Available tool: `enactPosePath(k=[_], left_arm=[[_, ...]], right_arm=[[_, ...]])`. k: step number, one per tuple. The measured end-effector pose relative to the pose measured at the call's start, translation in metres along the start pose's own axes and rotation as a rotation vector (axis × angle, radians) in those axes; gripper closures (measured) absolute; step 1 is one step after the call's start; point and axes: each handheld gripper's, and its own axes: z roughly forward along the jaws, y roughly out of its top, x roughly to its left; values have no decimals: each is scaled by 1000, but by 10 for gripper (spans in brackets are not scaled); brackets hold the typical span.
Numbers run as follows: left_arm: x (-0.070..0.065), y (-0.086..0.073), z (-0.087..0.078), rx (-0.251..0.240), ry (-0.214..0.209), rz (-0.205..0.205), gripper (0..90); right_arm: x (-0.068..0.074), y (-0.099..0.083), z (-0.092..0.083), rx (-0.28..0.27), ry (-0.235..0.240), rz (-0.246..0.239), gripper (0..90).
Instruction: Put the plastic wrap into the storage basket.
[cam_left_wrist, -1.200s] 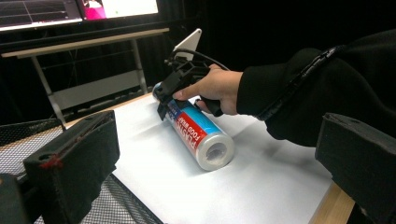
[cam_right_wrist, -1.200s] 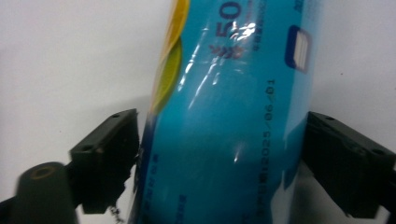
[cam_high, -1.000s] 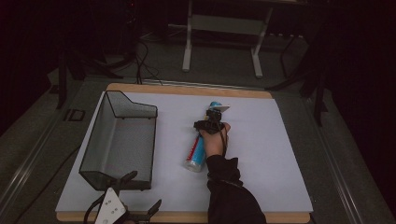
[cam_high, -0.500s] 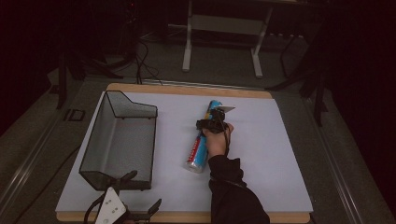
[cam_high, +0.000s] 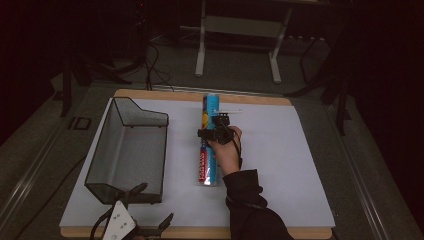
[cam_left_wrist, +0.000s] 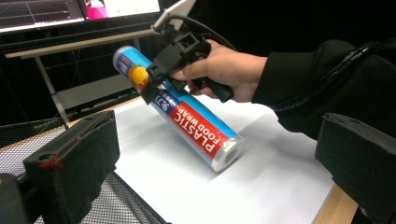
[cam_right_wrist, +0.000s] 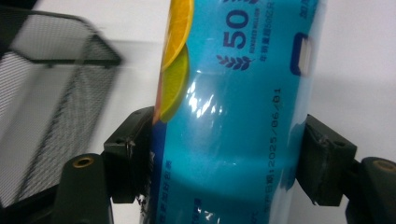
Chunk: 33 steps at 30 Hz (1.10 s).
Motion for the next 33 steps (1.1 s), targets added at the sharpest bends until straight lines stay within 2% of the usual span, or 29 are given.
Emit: enactPosePath(k=[2, 4, 8, 13, 16, 18, 22, 26, 30, 33], left_arm=[[0, 0, 0, -1, 0, -2, 1], [0, 0, 0, -3, 0, -5, 1], [0, 0, 0, -1, -1, -1, 1], [0, 0, 1, 2, -5, -1, 1], [0, 0, 1, 3, -4, -3, 1], [0, 0, 1, 0, -3, -7, 1], [1, 0, 0, -5, 1, -7, 1], [1, 0, 0, -5, 0, -7, 1], [1, 0, 0, -5, 2, -8, 1], [1, 0, -1, -6, 3, -10, 1]], right_arm=[[8, -2, -8, -20, 25, -39, 300], [11, -3, -12, -30, 39, -54, 304], [21, -9, -33, -80, 114, -121, 315], [34, -12, -53, -153, 179, -186, 319], [44, -9, -64, -187, 183, -227, 320], [52, -5, -74, -233, 180, -257, 320], [60, 7, -91, -283, 216, -265, 320], [71, 18, -106, -331, 209, -280, 320], [79, 31, -114, -348, 239, -278, 320], [85, 43, -118, -352, 265, -253, 320]])
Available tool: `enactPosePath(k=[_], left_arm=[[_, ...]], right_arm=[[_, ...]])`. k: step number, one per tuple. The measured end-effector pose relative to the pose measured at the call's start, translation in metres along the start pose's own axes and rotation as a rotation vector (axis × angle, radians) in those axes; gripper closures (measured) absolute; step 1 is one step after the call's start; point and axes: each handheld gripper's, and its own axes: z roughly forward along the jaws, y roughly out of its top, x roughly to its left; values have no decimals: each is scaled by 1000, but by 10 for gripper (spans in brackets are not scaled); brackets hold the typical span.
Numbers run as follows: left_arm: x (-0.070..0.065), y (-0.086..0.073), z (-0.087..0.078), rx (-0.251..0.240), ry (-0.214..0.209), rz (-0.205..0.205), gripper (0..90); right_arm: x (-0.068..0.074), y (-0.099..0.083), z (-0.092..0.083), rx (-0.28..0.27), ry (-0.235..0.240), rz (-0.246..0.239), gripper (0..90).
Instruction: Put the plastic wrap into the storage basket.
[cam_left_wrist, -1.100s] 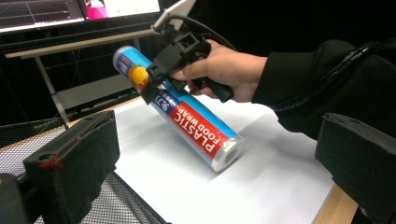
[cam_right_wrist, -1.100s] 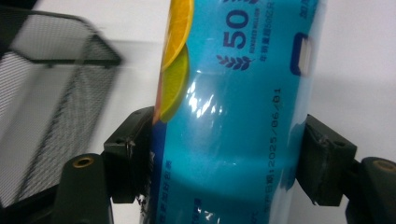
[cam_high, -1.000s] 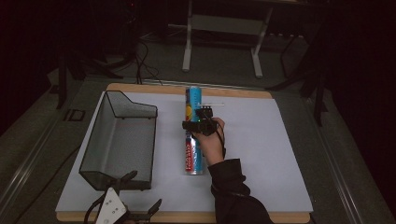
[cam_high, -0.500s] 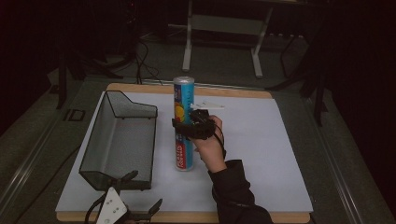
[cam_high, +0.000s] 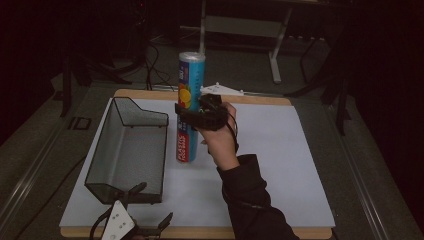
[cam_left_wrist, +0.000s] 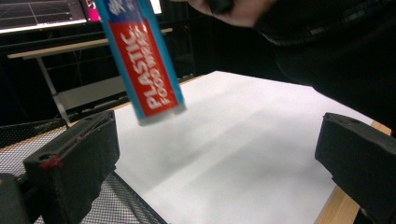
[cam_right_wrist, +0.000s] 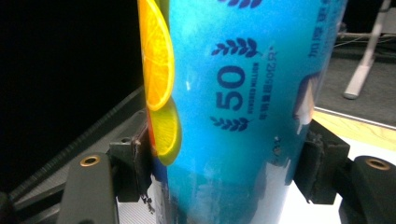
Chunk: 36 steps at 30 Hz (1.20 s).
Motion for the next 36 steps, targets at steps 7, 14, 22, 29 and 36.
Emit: enactPosePath(k=[7, 14, 22, 29, 36], left_arm=[[0, 0, -2, -8, 6, -3, 1], [0, 0, -3, -12, 8, 0, 1], [0, 0, -4, -17, 8, -4, 1], [1, 0, -4, -18, 10, -7, 1], [1, -1, -5, -17, 4, -6, 1]], right_arm=[[9, 21, 8, -3, 14, 26, 320], [17, 33, 24, 14, 43, 64, 320], [17, 29, 50, 70, 79, 132, 320], [21, 9, 74, 134, 130, 190, 320], [31, -10, 93, 216, 191, 221, 321]])
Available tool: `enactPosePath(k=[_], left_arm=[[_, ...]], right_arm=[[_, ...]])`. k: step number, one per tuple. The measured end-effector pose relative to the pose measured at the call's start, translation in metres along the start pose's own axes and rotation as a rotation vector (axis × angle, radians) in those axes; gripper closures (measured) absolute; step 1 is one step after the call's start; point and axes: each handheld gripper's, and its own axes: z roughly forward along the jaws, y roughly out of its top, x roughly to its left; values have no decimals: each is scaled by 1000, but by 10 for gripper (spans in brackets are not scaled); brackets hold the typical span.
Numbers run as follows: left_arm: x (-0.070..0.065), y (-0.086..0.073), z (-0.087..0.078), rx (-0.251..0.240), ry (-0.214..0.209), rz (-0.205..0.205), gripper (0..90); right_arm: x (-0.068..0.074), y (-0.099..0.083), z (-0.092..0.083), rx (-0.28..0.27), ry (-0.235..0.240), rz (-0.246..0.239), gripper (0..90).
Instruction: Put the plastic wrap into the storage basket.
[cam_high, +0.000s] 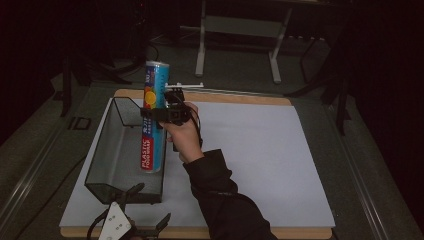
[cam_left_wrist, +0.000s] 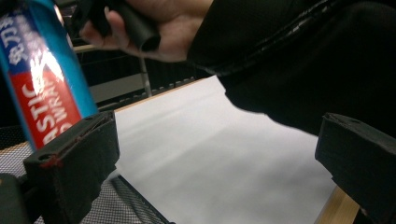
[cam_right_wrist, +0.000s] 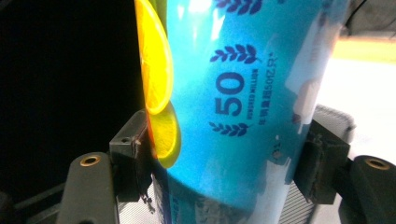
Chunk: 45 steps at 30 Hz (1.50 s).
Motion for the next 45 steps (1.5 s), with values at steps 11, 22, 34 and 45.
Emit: enactPosePath(k=[11, 22, 34, 45], left_arm=[[0, 0, 0, -2, -1, -2, 1], [-1, 0, 1, 1, 0, 2, 1], [0, -1, 1, 0, -1, -3, 1], [0, 0, -1, -2, -2, -3, 1]], right_arm=[[-8, -24, 22, 124, 30, 80, 320], [-21, -45, 29, 233, 37, 155, 320], [-25, -48, 42, 249, -5, 176, 317], [-18, -64, 68, 110, -93, 72, 303]])
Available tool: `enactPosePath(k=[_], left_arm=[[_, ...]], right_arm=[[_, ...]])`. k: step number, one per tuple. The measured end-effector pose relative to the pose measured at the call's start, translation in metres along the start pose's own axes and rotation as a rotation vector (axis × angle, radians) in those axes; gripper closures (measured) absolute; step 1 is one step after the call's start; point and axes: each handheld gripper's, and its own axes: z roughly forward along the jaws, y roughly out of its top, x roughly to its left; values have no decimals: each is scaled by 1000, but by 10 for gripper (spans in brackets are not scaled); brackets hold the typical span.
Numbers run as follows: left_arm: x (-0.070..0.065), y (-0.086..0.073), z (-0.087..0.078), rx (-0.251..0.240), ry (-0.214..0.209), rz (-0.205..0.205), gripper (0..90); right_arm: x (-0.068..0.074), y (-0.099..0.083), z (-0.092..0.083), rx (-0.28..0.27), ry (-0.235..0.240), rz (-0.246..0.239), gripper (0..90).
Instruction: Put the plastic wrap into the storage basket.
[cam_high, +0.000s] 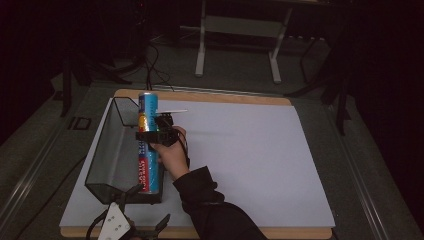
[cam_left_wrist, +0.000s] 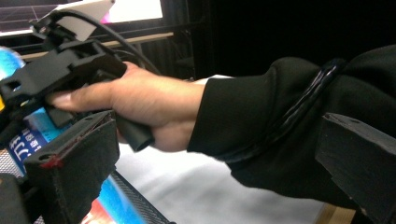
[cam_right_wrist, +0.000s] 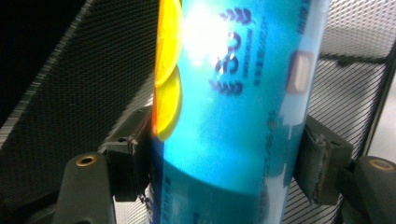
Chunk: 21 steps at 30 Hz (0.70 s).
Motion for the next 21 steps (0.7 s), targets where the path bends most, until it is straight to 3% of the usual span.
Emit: enactPosePath(k=[1, 5, 10, 17, 21], left_arm=[[0, 0, 0, 0, -1, -1, 1], [0, 0, 0, 1, -1, -1, 1], [0, 0, -1, 2, 0, 1, 1], [0, -1, 0, 7, -2, -1, 1], [0, -1, 0, 7, -2, 1, 1]], right_arm=[[2, -1, 2, -5, -21, -19, 302], [3, -3, 7, -13, -41, -11, 302], [7, -5, 15, -25, -143, 1, 299], [2, -3, 22, 12, -194, 26, 294], [3, -2, 24, 20, -202, 3, 286]])
